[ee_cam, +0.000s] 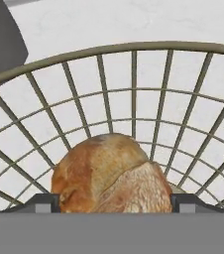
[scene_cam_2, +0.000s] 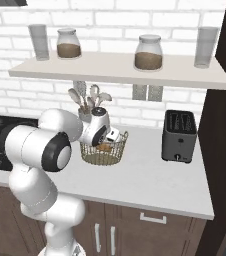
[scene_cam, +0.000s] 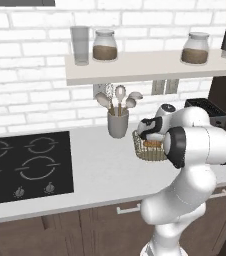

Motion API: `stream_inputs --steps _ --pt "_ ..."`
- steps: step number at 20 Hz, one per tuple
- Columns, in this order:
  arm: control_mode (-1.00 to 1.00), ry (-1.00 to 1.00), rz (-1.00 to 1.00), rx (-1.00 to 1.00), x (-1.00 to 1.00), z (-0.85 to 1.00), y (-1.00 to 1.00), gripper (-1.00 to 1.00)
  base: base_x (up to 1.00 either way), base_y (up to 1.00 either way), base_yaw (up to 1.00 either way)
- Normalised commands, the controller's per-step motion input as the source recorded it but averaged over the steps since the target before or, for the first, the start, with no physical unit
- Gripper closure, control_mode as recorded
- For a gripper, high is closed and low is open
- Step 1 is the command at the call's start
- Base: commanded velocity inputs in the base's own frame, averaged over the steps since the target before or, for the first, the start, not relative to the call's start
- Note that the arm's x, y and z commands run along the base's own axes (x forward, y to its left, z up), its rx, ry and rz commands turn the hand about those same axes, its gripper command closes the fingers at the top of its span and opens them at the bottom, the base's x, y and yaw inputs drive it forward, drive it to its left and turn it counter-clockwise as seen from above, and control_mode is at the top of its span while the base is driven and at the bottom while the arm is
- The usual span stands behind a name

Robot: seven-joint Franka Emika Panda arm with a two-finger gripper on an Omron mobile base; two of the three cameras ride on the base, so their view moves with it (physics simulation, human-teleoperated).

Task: Open the cabinet, pick up the bread from the cabinet and place it in the basket. Then move the basket to the dining counter.

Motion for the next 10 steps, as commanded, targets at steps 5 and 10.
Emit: stream_inputs --steps 5,10 --pt "-1.0 0.0 0.0 0.0 0.02 -0.26 0.0 1.0 0.0 0.0 0.0" --pt "-1.0 0.0 0.0 0.0 -0.11 -0.04 0.0 -1.0 0.0 0.0 0.0"
